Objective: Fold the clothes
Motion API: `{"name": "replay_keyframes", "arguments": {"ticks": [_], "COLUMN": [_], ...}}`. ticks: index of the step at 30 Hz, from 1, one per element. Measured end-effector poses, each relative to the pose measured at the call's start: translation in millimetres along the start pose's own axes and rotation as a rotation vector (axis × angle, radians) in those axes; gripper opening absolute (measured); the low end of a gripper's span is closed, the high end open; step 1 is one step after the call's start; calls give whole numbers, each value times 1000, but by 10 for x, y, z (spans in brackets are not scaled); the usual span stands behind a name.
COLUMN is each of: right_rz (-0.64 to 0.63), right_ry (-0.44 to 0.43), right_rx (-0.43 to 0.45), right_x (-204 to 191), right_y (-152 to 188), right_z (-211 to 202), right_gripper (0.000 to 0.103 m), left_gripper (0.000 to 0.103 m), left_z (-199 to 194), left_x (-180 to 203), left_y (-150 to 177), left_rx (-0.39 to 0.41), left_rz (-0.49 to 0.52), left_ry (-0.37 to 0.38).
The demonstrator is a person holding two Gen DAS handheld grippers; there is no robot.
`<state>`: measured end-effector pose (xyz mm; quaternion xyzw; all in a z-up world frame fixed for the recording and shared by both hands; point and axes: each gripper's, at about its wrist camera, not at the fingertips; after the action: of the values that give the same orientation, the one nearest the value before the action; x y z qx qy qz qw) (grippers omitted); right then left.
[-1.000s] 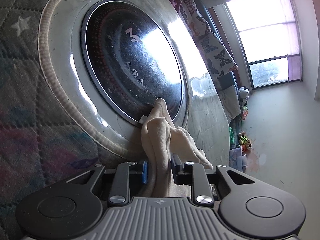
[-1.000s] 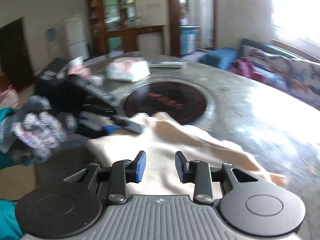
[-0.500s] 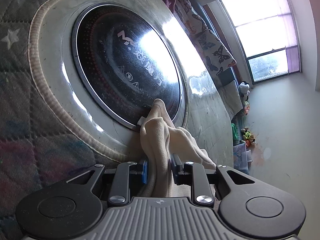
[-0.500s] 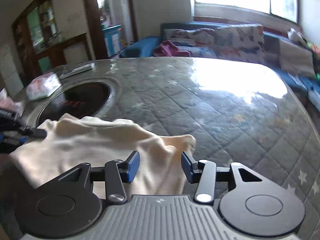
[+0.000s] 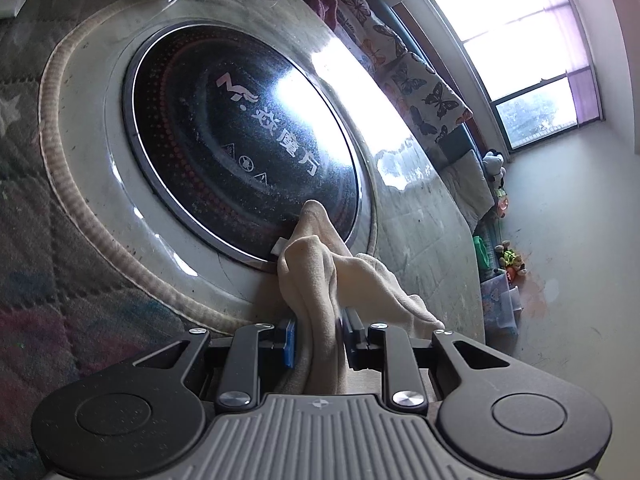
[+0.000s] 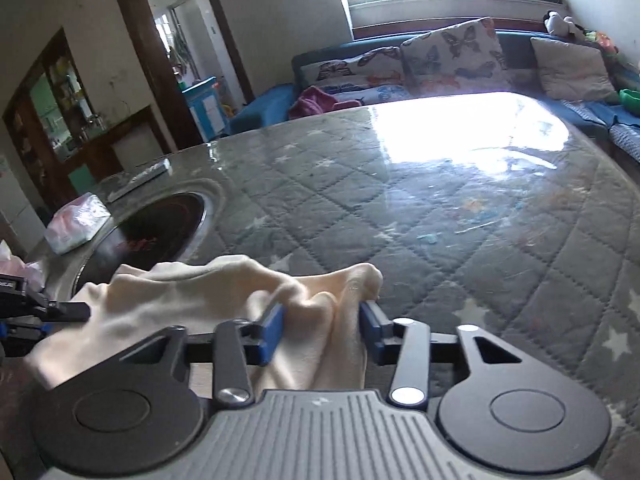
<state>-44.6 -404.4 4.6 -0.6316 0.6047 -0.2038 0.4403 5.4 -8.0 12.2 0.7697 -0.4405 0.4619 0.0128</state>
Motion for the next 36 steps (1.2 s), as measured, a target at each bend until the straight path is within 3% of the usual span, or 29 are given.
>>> {"name": "replay_keyframes", "arguments": {"ticks": [3,13,26,36], "right_rz": [3,-29,-51,-22], "right_ry": [-3,52,305,470], "right_rx": [9,130,182,163], "right_x": [-35,-33,587,1103], "right_y": [4,-122,-376,-373], "right_z": [-19,-430,-753,-808], "right_gripper": [14,10,10,10], "left_gripper": [20,17,17,17], "left_z": [-5,54,814,1364], "left_x": [87,510,1290,1759], "left_y": [-1,38,303,606], "left_rx": [6,-7,-134,-226], "left_rz": [45,198,362,481], "left_ry": [5,85,208,263]}}
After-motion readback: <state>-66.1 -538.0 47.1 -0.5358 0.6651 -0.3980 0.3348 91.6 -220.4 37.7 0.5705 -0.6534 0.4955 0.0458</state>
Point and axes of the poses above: each gripper's, at about its wrist camera, not at the fingertips, and z roughly the way its jaws point, x to its right, y to its underside, and after that the axes turned 8 degrees about x, right-handed
